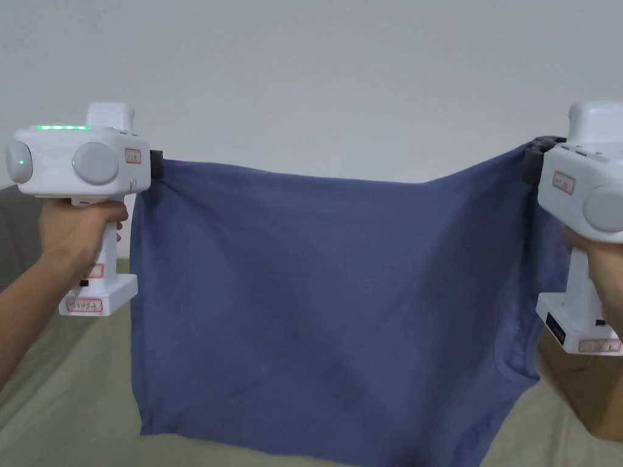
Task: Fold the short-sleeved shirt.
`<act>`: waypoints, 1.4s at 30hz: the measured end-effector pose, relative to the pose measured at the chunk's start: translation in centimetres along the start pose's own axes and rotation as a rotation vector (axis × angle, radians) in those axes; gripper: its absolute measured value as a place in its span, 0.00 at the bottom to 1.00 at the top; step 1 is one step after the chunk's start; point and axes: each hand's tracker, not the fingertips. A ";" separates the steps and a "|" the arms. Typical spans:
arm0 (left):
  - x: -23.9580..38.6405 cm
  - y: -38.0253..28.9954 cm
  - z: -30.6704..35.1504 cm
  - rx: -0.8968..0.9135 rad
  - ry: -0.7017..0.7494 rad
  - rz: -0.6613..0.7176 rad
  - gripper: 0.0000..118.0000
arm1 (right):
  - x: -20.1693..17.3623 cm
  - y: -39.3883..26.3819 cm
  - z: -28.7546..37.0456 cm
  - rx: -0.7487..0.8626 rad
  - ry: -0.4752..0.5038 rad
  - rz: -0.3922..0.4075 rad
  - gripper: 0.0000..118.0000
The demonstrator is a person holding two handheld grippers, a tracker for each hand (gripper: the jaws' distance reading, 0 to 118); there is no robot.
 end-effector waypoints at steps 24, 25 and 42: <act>2.5 -11.8 -17.5 -0.131 -0.019 -0.067 0.01 | 0.7 -14.8 -14.5 -0.219 0.001 -0.123 0.00; 2.6 -13.4 -17.8 -0.161 -0.020 -0.073 0.01 | 0.6 -16.3 -14.7 -0.240 0.007 -0.132 0.00; -0.6 -31.7 -3.3 -0.398 -0.043 0.024 0.01 | 4.7 -35.4 -4.5 -0.418 0.049 -0.146 0.00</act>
